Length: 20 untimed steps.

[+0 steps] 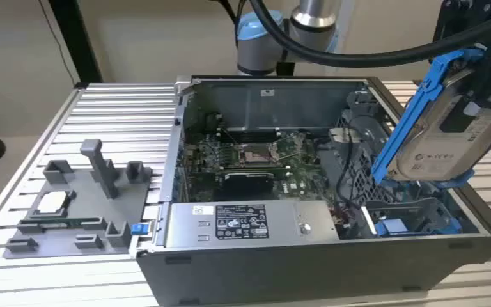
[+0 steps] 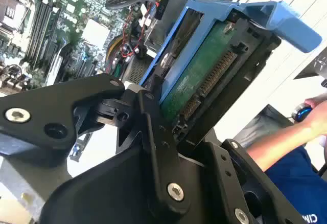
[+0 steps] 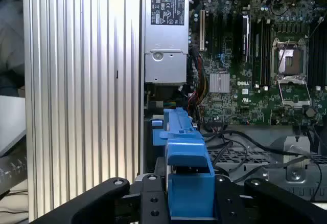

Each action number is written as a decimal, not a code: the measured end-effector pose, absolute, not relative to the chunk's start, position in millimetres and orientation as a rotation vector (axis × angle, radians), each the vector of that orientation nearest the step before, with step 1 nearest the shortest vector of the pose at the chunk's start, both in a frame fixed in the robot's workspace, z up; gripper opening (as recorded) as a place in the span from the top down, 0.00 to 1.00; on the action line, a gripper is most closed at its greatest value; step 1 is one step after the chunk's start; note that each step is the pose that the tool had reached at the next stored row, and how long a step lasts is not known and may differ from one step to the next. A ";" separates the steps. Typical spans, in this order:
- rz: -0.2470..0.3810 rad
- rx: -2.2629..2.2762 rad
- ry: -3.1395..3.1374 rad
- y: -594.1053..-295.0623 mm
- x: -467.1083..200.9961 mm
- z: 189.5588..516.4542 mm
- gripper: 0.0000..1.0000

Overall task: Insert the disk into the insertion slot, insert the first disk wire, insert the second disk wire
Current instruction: 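Insert the disk into the insertion slot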

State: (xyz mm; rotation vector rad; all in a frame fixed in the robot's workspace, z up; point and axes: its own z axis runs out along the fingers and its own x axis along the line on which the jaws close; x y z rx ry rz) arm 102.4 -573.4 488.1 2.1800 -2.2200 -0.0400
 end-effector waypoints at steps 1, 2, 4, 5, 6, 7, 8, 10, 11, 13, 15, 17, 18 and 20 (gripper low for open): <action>-0.040 2.180 -2.220 -573.4 102.4 488.1 1.00; -0.040 2.180 -2.220 -573.4 102.4 488.1 1.00; -0.040 2.180 -2.220 -573.4 102.4 488.1 1.00; -0.040 2.180 -2.220 -573.4 102.4 488.1 1.00; -0.040 2.180 -2.220 -573.4 102.4 488.1 1.00; -0.040 2.180 -2.220 -573.4 102.4 488.1 1.00; -0.040 2.180 -2.220 -573.4 102.4 488.1 1.00; -0.040 2.180 -2.220 -573.4 102.4 488.1 1.00; -0.040 2.180 -2.220 -573.4 102.4 488.1 1.00; -0.040 2.180 -2.220 -573.4 102.5 488.1 1.00; -0.040 2.180 -2.220 -573.4 104.0 488.0 1.00; -0.040 2.180 -2.220 -573.6 106.8 487.3 1.00; -0.040 2.180 -2.220 -573.8 109.7 485.5 1.00; -0.040 2.180 -2.220 -574.4 111.9 482.6 1.00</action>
